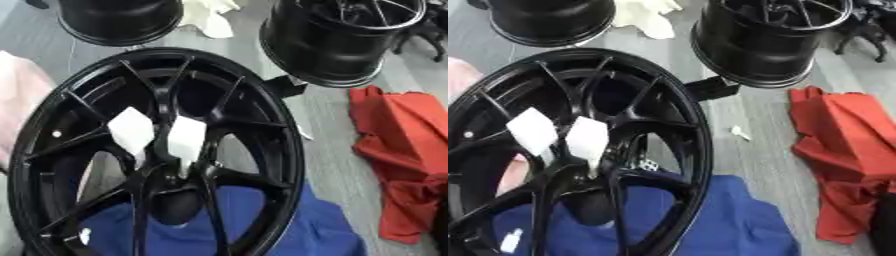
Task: Pull the pin out of the wheel hub.
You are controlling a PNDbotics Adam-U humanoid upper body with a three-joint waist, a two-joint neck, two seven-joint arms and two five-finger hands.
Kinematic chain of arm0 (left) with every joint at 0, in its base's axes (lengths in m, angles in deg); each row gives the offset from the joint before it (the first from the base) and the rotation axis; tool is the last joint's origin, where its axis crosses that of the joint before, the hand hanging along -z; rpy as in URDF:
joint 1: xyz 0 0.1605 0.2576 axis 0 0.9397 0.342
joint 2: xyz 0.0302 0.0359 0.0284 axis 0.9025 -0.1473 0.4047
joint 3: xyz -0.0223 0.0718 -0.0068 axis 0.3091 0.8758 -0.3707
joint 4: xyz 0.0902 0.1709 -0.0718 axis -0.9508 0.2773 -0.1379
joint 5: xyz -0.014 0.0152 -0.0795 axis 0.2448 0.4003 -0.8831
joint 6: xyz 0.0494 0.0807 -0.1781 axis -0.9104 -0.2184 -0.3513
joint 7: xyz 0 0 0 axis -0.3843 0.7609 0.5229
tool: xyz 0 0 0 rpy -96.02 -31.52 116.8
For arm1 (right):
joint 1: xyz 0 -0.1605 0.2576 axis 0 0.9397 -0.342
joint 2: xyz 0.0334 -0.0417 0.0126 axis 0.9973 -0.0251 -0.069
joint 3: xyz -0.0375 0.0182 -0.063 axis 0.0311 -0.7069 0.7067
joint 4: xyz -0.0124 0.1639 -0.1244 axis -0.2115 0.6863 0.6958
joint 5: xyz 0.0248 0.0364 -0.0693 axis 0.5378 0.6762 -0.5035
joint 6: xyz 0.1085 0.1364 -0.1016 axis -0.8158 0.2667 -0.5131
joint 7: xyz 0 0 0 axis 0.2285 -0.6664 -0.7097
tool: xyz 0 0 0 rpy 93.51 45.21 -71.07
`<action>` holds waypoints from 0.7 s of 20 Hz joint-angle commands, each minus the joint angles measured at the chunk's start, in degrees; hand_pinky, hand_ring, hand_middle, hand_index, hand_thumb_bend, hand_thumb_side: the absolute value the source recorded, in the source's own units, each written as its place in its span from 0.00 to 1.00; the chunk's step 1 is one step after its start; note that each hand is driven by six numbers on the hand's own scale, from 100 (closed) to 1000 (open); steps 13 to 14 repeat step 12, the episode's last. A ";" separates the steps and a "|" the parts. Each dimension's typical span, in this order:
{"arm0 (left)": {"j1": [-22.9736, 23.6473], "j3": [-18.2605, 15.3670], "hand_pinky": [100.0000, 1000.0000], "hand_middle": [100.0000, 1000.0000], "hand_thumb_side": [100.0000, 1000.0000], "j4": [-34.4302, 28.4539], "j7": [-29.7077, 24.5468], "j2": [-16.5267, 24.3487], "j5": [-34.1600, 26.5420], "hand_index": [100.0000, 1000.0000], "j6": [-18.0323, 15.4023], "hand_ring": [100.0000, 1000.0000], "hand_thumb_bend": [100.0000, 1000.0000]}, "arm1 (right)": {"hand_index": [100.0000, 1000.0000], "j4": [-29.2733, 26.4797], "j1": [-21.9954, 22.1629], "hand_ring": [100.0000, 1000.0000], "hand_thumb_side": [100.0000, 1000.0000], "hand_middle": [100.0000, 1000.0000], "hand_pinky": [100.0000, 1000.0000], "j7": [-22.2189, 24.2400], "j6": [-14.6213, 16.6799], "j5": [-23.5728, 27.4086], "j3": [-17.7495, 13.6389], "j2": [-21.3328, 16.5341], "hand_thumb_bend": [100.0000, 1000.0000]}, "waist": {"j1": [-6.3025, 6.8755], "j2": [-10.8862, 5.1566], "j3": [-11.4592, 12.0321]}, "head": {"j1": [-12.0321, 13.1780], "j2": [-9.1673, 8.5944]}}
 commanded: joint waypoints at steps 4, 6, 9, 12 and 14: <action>-0.98 2.74 0.70 0.58 0.53 -7.37 -0.11 -0.57 -5.70 0.76 -4.06 0.63 0.00 | 0.53 -0.48 -0.62 0.25 0.21 0.30 0.29 0.21 0.07 0.09 -0.50 -1.87 0.00 | 0.02 -1.09 -0.24 | -0.05 -0.02; -0.50 3.97 0.70 0.58 0.53 -9.84 -1.93 -0.53 -7.61 0.76 -5.92 0.63 0.00 | 0.53 -0.44 -0.70 0.25 0.20 0.30 0.29 0.28 0.09 0.08 -0.41 -1.90 0.00 | -0.01 -1.09 -0.28 | 0.03 -0.03; 0.13 5.82 0.71 0.59 0.53 -13.48 -4.68 -0.07 -10.41 0.76 -7.72 0.64 0.00 | 0.53 -0.45 -0.83 0.25 0.20 0.30 0.29 0.40 0.13 0.05 -0.27 -1.99 0.00 | 0.01 -1.11 -0.31 | 0.15 -0.05; 0.49 6.72 0.71 0.59 0.53 -16.45 -6.69 0.64 -13.55 0.76 -7.49 0.64 0.00 | 0.53 -0.47 -0.89 0.25 0.20 0.30 0.29 0.50 0.16 -0.04 -0.15 -2.14 0.00 | 0.05 -1.16 -0.35 | 0.23 -0.08; 0.49 6.72 0.71 0.59 0.53 -16.45 -6.69 0.64 -13.55 0.76 -7.49 0.64 0.00 | 0.53 -0.47 -0.89 0.25 0.20 0.30 0.29 0.50 0.16 -0.04 -0.15 -2.14 0.00 | 0.05 -1.16 -0.35 | 0.23 -0.08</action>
